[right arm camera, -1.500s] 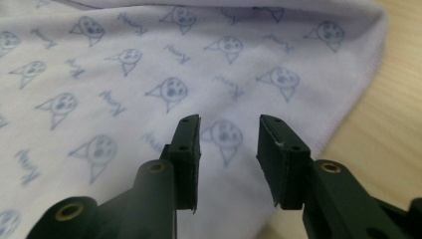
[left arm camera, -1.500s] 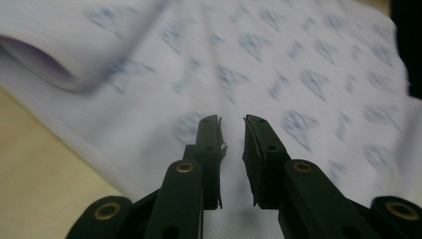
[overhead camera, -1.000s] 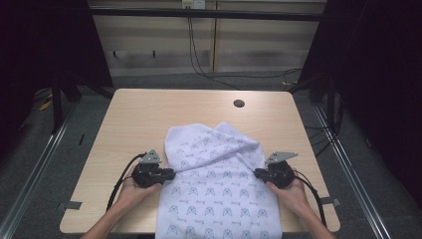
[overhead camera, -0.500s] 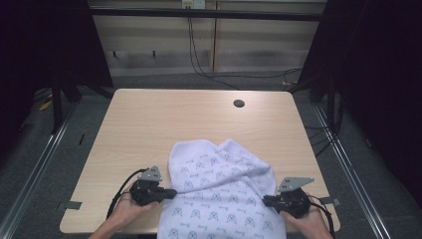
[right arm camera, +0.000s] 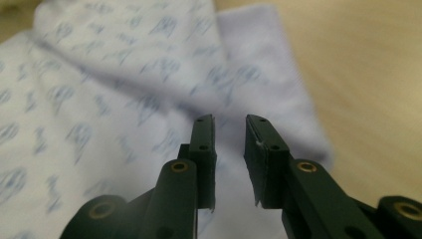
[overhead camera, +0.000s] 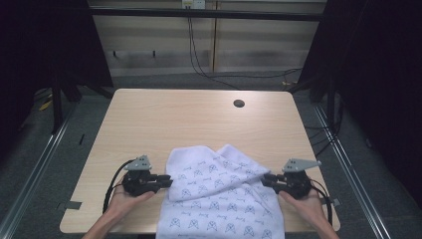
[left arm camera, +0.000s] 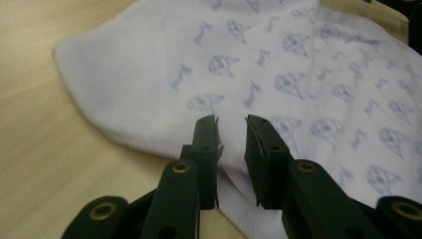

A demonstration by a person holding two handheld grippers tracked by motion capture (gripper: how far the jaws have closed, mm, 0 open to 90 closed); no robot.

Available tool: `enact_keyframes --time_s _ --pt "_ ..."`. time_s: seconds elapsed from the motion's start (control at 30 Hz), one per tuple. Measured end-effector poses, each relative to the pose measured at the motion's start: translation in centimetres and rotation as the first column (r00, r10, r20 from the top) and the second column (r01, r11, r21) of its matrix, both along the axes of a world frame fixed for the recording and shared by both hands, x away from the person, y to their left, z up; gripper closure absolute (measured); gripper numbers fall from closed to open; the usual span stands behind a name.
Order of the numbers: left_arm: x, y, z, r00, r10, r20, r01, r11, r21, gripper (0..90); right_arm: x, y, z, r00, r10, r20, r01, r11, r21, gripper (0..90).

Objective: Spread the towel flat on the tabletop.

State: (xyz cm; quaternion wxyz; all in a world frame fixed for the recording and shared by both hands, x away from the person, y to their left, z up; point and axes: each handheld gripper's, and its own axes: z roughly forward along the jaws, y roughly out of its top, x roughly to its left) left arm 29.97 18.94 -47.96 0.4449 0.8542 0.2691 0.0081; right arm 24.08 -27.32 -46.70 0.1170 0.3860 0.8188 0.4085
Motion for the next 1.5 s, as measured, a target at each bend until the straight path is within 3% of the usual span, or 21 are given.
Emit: enact_keyframes --time_s 0.03,0.1,0.13,0.23,0.27,0.33,0.43,0.5,0.6,0.67,0.8,0.93,1.03,1.17,1.27,1.33,1.4,1.43,1.5 --pt "0.7 -0.7 -0.1 0.9998 -0.004 0.018 0.004 0.9996 0.028 72.5 0.9 0.1 0.3 0.9999 -0.008 0.014 0.008 1.0 0.005 75.0" --pt "1.8 -1.6 -0.5 0.9998 0.01 0.016 -0.011 0.9988 0.049 68.6 2.7 0.6 1.0 0.9991 -0.012 0.041 0.011 0.9997 0.02 74.9" --pt "2.2 -1.9 -0.9 0.9996 0.026 0.009 -0.026 0.9989 0.039 70.1 3.8 1.0 1.4 0.9986 -0.006 0.053 0.005 0.9997 0.024 74.7" --pt "2.8 -2.8 -1.9 0.9996 0.012 -0.025 -0.009 0.9949 0.101 71.0 6.9 2.6 1.9 0.9976 0.001 0.069 -0.003 0.9994 0.036 72.4" --pt "2.7 -2.9 -2.1 0.9996 0.011 -0.027 -0.008 0.9955 0.094 71.0 8.3 3.3 1.7 0.9978 0.002 0.067 -0.005 0.999 0.044 71.0" --pt "2.7 -2.8 -2.1 0.9995 0.01 -0.03 -0.007 0.9958 0.091 71.2 10.3 4.5 1.1 0.9986 0.017 0.051 -0.019 0.9984 0.054 69.8" --pt "2.7 -2.6 -2.2 0.9995 0.012 -0.028 -0.009 0.9968 0.08 71.1 13.2 6.7 -0.2 0.9994 0.031 0.014 -0.031 0.9994 0.012 65.7" --pt "2.7 -2.6 -2.3 0.9995 0.014 -0.029 -0.012 0.9971 0.075 71.0 14.9 8.0 -1.1 0.9991 0.041 -0.01 -0.041 0.9991 0.008 61.9" --pt "2.7 -2.5 -2.3 0.9994 0.013 -0.031 -0.01 0.9978 0.066 71.0 15.9 9.0 -2.0 0.9987 0.032 -0.04 -0.032 0.9995 0.004 59.9" --pt "2.7 -2.5 -2.4 0.9995 0.011 -0.031 -0.01 0.998 0.063 71.0 16.3 9.6 -2.9 0.9986 0.02 -0.049 -0.021 0.9995 -0.025 59.0" --pt "2.7 -2.5 -2.3 0.9995 0.01 -0.03 -0.008 0.9976 0.068 70.9 16.3 10.0 -3.8 0.9998 -0.012 -0.018 0.01 0.9969 -0.079 57.0" --pt "2.8 -2.5 -2.4 0.9993 0.009 -0.036 -0.007 0.9981 0.061 70.8 15.6 9.9 -4.0 1.0 -0.002 0.0 0.002 0.9958 -0.092 60.0" --pt "2.9 -2.4 -2.4 0.999 0.007 -0.044 -0.005 0.9983 0.059 70.1 15.1 9.8 -4.1 0.9998 0.01 0.02 -0.008 0.9949 -0.101 66.3" --pt "3.3 -1.9 -2.1 0.998 -0.018 -0.061 0.021 0.9991 0.038 62.0 14.8 10.1 -4.0 0.9998 0.016 0.011 -0.015 0.9952 -0.097 84.0" --pt "4.4 -0.5 -1.1 0.9984 0.043 -0.038 -0.043 0.999 -0.009 59.3 14.8 9.8 -3.9 1.0 0.009 0.0 -0.009 0.9973 -0.072 87.3" --pt "5.6 0.7 -0.7 0.9934 0.106 -0.043 -0.109 0.9928 -0.051 61.1 14.7 9.4 -3.6 1.0 0.0 0.005 0.0 0.999 -0.045 87.6" --pt "6.6 1.5 -0.8 0.9851 0.17 -0.027 -0.171 0.9845 -0.039 62.4 14.7 9.0 -3.2 0.9999 -0.008 0.011 0.008 0.9996 -0.025 87.6" --pt "7.1 1.7 -1.0 0.9803 0.194 -0.035 -0.196 0.9789 -0.057 63.3 14.5 8.8 -3.0 0.9998 -0.017 0.01 0.017 0.9997 -0.02 87.6" --pt "7.7 1.8 -1.6 0.9793 0.199 -0.034 -0.201 0.979 -0.037 65.8 14.2 8.4 -2.7 0.9997 -0.018 0.018 0.018 0.9998 -0.009 87.5"
